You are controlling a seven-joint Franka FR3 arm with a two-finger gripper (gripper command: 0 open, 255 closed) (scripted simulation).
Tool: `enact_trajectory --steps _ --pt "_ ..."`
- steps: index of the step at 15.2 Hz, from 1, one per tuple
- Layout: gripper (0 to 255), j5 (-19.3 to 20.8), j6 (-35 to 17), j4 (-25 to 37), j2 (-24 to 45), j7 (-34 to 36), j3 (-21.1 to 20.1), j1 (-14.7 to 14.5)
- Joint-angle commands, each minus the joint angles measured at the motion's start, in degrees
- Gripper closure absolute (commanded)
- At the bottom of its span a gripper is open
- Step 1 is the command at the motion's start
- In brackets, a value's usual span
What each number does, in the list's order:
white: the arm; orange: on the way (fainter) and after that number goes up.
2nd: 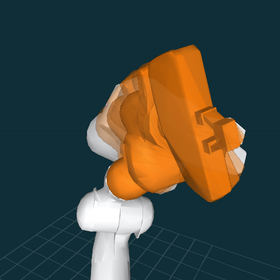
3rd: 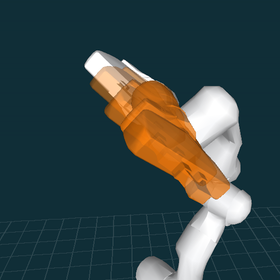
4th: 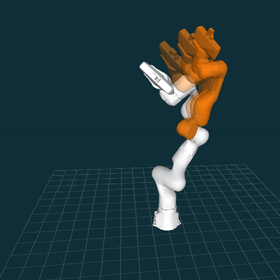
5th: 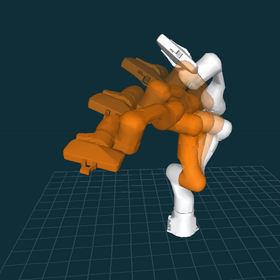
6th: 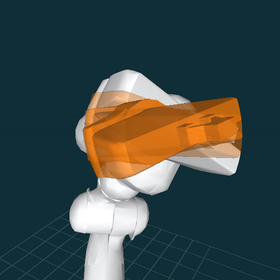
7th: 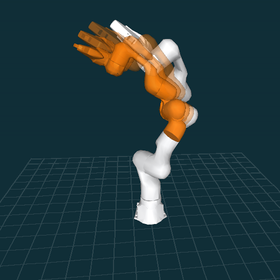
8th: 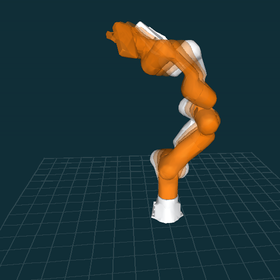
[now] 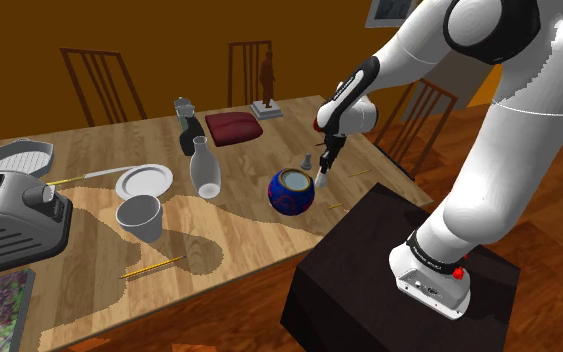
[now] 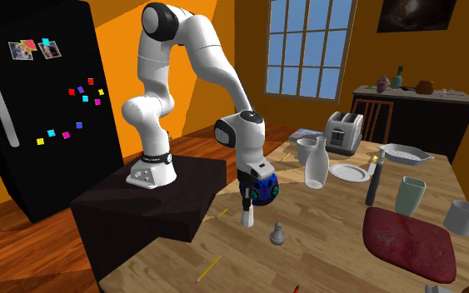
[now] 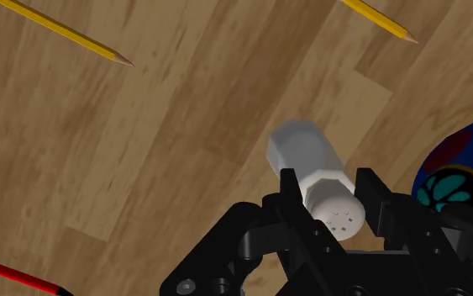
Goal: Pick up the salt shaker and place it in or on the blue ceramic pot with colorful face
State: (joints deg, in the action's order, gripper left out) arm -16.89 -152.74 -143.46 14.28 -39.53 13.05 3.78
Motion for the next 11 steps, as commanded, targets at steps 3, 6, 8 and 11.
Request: enact_trajectory --steps 3,6,8,11 --pt "255 2.73 2.89 -0.44 -3.55 2.15 1.33 -0.78" --pt "255 4.65 5.08 -0.58 -6.06 3.65 2.04 -1.14" --pt "255 5.87 6.58 -0.59 -7.70 4.60 2.41 -1.30" --pt "255 7.56 8.88 -0.50 -10.09 5.94 2.82 -1.42"
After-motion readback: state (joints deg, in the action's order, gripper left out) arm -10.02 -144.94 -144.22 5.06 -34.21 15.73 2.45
